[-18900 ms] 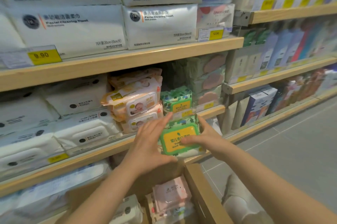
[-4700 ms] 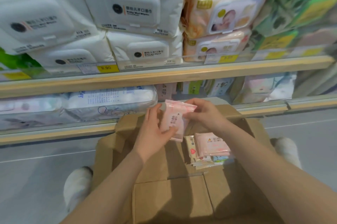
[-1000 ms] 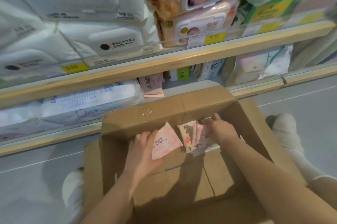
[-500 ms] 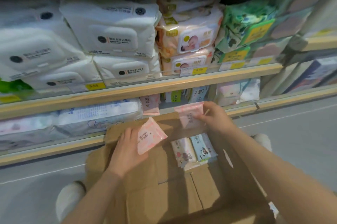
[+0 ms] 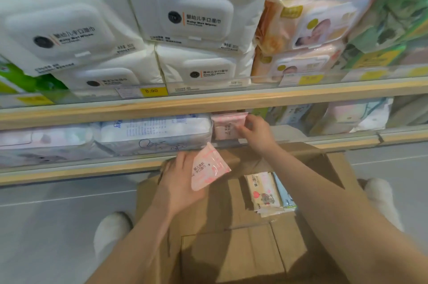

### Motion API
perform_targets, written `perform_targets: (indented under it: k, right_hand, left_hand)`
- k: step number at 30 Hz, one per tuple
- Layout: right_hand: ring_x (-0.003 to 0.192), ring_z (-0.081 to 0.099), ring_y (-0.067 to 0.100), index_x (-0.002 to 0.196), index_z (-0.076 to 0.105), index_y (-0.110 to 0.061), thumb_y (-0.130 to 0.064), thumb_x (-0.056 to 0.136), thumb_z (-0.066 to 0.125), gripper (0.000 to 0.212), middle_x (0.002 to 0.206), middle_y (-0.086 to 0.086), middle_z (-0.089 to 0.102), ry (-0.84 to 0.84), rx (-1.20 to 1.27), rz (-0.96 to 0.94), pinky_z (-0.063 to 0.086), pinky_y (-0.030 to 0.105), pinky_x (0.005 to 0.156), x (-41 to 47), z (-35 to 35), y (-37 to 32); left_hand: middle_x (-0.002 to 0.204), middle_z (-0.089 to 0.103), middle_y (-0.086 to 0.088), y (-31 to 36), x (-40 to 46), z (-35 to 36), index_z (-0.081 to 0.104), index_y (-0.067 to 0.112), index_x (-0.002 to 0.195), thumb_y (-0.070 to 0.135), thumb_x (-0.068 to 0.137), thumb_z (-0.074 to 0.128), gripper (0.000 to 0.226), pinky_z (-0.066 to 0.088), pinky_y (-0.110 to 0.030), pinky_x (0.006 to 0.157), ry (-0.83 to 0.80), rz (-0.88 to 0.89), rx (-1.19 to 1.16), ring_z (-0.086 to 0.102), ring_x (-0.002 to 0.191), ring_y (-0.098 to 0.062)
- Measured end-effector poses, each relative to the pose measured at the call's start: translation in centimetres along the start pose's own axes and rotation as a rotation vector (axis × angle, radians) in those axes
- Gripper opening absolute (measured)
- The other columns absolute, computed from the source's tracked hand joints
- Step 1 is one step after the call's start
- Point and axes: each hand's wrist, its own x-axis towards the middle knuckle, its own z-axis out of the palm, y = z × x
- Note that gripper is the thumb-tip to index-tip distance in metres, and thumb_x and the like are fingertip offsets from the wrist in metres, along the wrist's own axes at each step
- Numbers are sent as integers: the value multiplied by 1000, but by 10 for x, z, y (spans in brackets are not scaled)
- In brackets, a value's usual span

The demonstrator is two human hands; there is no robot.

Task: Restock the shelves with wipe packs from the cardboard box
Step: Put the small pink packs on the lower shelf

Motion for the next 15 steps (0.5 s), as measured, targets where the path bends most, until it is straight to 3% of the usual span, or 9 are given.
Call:
perform_targets:
  k: [5, 9, 12, 15]
  right_hand:
    - [81, 51, 25, 90, 59, -5, -14, 92, 51, 12, 93, 17, 60, -23, -48, 110, 28, 22, 62, 23, 25, 10]
    - [93, 58, 35, 79, 53, -10, -11, 94, 49, 16, 99, 24, 63, -22, -101, 114, 28, 23, 64, 32, 29, 4]
    - [98, 57, 35, 94, 55, -9, -10, 94, 49, 6, 105, 26, 62, -1, -114, 121, 27, 22, 66, 35, 35, 8]
    - [98, 55, 36, 102, 57, 3, -11, 92, 52, 18, 107, 28, 59, 69, -97, 159, 28, 25, 68, 33, 37, 18]
  left_hand:
    - [111, 42, 3, -6, -2, 8, 38, 22, 123, 41, 57, 65, 74, 44, -40, 84, 71, 39, -27, 51, 92, -22]
    - [110, 42, 2, -7, -2, 8, 39, 22, 121, 41, 56, 63, 71, 43, -39, 86, 77, 28, -18, 51, 94, -23]
    - [110, 41, 2, -7, -3, 8, 37, 21, 123, 40, 57, 65, 75, 43, -39, 88, 65, 20, -19, 50, 97, -23]
    - [111, 39, 2, -8, -2, 10, 32, 24, 123, 44, 58, 66, 76, 44, -39, 89, 58, 23, -7, 50, 98, -23]
